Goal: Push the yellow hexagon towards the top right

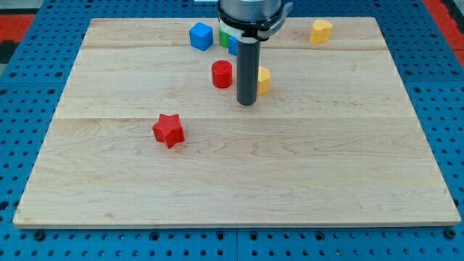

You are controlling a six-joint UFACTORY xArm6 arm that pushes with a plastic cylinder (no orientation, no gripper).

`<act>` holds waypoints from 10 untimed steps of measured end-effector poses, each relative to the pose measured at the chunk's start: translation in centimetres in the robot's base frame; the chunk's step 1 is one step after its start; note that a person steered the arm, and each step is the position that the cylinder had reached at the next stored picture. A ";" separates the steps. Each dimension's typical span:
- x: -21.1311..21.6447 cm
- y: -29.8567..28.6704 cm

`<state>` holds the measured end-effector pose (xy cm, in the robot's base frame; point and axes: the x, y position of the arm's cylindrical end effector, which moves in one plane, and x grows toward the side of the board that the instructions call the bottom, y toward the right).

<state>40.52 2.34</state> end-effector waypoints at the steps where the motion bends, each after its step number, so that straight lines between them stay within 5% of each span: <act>1: -0.2 1.8; 4: -2.2 8.6; 6: -2.1 -3.2; 8: -4.9 4.7; 10: -12.3 6.8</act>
<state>28.25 9.10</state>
